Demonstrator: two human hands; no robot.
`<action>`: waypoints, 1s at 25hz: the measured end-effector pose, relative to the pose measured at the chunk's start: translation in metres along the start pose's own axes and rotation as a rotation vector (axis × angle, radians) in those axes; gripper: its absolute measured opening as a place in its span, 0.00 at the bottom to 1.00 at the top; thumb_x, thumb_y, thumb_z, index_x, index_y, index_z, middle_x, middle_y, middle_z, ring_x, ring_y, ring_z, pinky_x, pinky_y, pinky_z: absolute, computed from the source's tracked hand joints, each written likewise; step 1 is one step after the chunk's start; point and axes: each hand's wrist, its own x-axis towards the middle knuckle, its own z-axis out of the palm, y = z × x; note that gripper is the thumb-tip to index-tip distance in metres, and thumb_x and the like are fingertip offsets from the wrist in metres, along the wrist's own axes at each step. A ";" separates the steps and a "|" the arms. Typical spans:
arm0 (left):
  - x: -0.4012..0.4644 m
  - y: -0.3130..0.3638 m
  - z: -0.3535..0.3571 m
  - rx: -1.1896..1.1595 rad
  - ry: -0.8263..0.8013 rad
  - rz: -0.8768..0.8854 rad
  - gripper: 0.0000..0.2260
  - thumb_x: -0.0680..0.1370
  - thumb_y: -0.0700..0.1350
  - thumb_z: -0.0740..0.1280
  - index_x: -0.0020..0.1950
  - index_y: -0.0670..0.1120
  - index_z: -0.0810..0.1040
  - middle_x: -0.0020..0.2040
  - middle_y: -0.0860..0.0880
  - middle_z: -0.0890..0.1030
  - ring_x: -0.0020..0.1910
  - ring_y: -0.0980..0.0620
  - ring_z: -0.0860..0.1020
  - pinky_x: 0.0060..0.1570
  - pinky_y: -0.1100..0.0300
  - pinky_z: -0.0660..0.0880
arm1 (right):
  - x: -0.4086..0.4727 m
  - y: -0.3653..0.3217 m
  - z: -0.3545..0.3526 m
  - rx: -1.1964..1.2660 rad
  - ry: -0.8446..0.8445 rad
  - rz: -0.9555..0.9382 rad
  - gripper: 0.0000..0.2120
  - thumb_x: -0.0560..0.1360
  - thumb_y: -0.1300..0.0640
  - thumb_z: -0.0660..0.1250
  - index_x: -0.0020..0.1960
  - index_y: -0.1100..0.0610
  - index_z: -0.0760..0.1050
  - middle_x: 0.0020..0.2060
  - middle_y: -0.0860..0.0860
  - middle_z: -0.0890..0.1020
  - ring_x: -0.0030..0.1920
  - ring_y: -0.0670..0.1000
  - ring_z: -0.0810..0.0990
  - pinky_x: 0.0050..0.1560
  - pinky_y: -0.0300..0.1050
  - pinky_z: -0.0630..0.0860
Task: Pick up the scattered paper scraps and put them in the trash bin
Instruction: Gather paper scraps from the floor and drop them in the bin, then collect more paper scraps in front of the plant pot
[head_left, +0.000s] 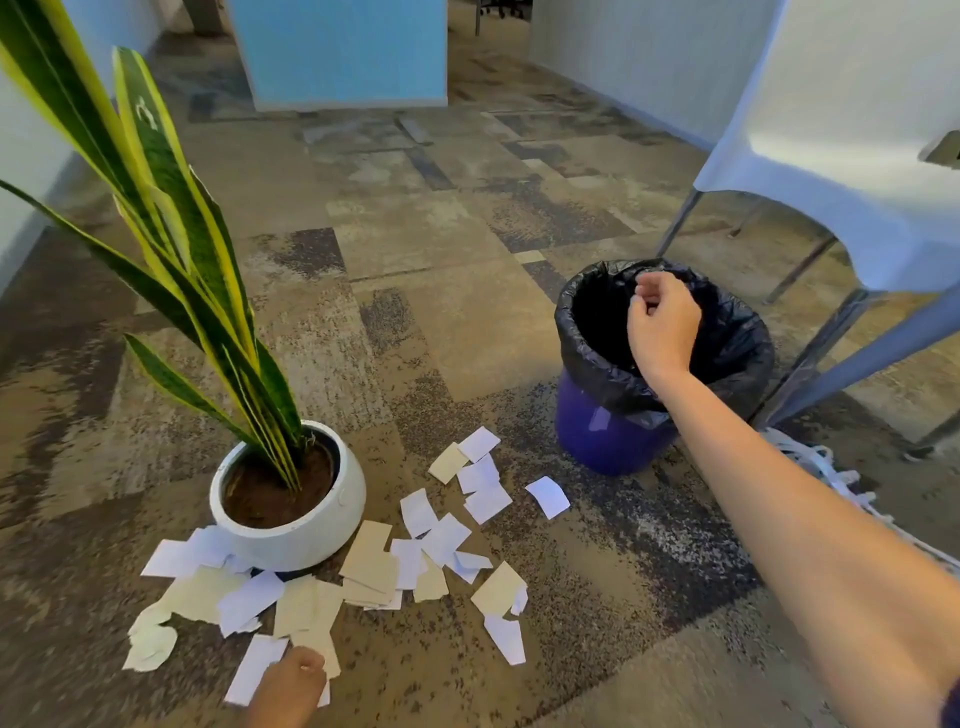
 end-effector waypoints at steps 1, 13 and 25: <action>0.000 -0.002 0.000 0.066 0.042 0.061 0.12 0.80 0.42 0.60 0.62 0.42 0.73 0.53 0.43 0.75 0.60 0.41 0.75 0.60 0.55 0.70 | -0.017 -0.007 0.007 0.018 0.030 -0.138 0.09 0.76 0.62 0.62 0.55 0.59 0.76 0.49 0.55 0.81 0.50 0.54 0.79 0.52 0.50 0.77; 0.012 -0.043 -0.002 0.042 0.095 -0.123 0.31 0.79 0.53 0.62 0.77 0.53 0.51 0.77 0.41 0.46 0.73 0.34 0.56 0.68 0.44 0.63 | -0.281 0.086 0.106 -0.465 -1.141 -0.080 0.37 0.71 0.40 0.68 0.75 0.39 0.53 0.76 0.54 0.56 0.74 0.64 0.54 0.68 0.65 0.62; 0.027 -0.037 0.011 0.161 0.075 -0.161 0.39 0.68 0.59 0.74 0.70 0.48 0.58 0.69 0.41 0.57 0.66 0.38 0.63 0.58 0.46 0.74 | -0.329 0.119 0.092 -0.582 -1.141 -0.124 0.30 0.69 0.44 0.72 0.69 0.45 0.69 0.69 0.56 0.64 0.66 0.62 0.62 0.61 0.56 0.71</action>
